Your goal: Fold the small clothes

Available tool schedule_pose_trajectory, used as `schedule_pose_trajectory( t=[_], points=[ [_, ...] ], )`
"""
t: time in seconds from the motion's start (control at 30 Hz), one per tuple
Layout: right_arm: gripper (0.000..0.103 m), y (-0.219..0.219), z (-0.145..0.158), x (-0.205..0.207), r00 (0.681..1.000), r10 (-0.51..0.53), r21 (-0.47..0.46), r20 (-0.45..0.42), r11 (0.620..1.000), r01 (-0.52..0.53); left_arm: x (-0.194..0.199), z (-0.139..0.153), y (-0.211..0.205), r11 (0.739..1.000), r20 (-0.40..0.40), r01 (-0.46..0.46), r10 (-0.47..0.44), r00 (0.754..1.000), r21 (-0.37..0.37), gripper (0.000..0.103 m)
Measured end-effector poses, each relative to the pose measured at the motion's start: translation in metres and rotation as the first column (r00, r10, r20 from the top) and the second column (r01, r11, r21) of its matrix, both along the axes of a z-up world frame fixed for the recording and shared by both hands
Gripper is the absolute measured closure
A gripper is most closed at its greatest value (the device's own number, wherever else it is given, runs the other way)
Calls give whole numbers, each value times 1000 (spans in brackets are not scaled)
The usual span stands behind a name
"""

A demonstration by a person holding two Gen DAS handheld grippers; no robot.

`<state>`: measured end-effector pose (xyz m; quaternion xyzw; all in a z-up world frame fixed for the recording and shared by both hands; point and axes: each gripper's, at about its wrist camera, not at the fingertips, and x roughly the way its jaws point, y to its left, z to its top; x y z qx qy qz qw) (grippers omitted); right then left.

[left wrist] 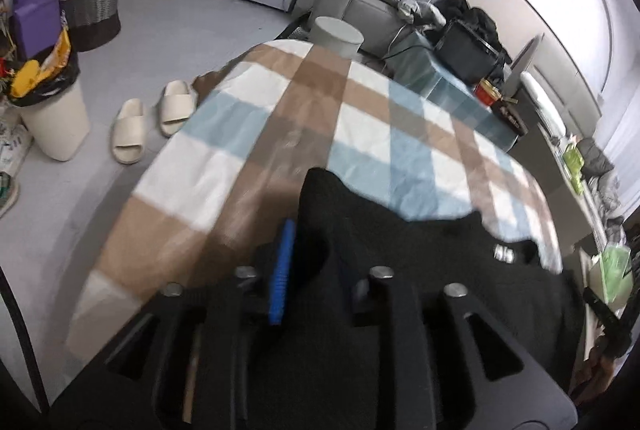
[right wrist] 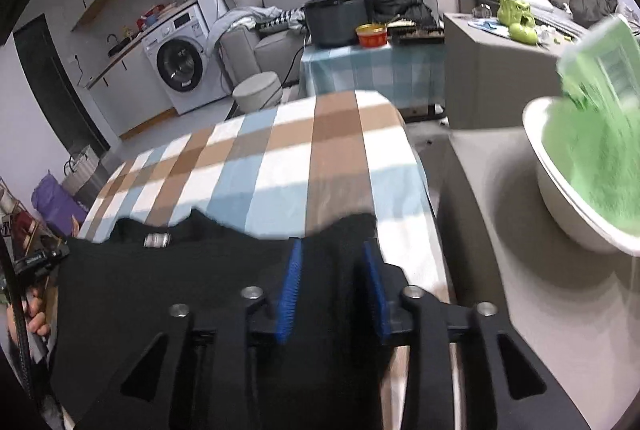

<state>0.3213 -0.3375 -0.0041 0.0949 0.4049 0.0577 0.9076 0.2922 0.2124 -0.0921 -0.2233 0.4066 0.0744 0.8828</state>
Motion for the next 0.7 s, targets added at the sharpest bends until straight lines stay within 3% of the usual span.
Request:
schedule_pose_trajectory(
  t=[0.1,0.17,0.37,0.57,0.7],
  points=[
    [58,-5,-5,-27,999,23,-8,-25,1000,-24,-28,2,1,1000,5,-5,5,1000,9,63],
    [57,-7,-10,-45,997,32,-12,-63,999,-32,-49,3,0,1000,0,5,-5,1000,6,63],
    [57,-14,-29,-91,984,91,95,-151,992,-77,-106,1,-11,1000,-20,19,-19,1000,17,63],
    [57,-18,-32,-132,977,127,164,-171,981,-99,-158,4,-15,1000,-25,19,-18,1000,17,63],
    [57,-21,-26,-166,981,130,195,-146,976,-101,-193,12,-26,997,-8,55,-55,998,45,56]
  ],
)
